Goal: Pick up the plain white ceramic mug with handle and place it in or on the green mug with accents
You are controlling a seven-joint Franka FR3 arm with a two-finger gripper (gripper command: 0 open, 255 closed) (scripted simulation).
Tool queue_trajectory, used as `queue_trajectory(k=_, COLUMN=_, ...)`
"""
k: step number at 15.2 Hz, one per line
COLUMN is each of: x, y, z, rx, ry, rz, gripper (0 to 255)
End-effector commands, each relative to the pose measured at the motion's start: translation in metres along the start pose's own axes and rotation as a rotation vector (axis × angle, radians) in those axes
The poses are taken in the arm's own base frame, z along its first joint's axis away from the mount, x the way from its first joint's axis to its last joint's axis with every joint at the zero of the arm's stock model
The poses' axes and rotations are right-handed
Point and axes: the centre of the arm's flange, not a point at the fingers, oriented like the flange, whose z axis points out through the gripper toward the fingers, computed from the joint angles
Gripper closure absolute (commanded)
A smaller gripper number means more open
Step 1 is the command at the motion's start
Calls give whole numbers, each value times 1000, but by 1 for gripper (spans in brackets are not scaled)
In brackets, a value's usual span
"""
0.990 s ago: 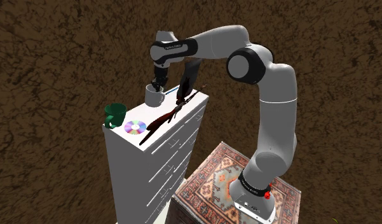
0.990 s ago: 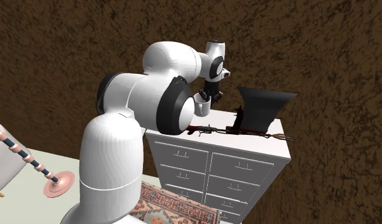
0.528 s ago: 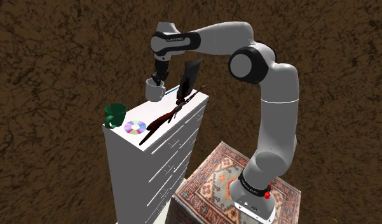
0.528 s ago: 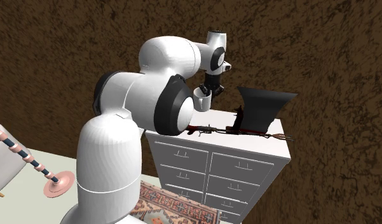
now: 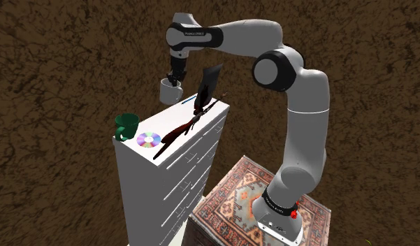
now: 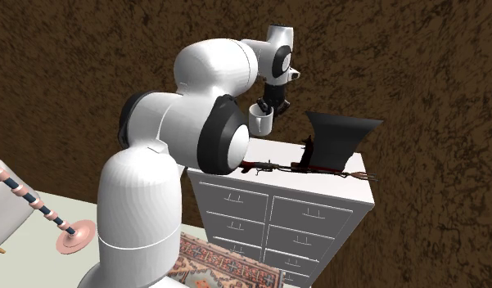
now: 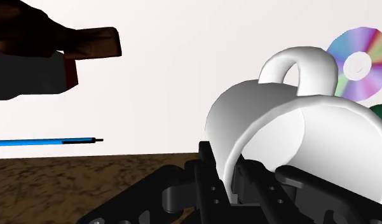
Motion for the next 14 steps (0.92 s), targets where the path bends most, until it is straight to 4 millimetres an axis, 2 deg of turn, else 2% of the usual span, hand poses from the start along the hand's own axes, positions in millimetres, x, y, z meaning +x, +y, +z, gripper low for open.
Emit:
queue_trajectory(k=1, x=-1, y=0, z=-12, rx=0, ry=0, rz=0, gripper=255)
queue_trajectory(k=8, x=0, y=0, z=-46, rx=0, ry=0, rz=0, gripper=255)
queue_trajectory(k=14, x=1, y=-79, z=-51, rx=0, ry=0, rz=0, gripper=255)
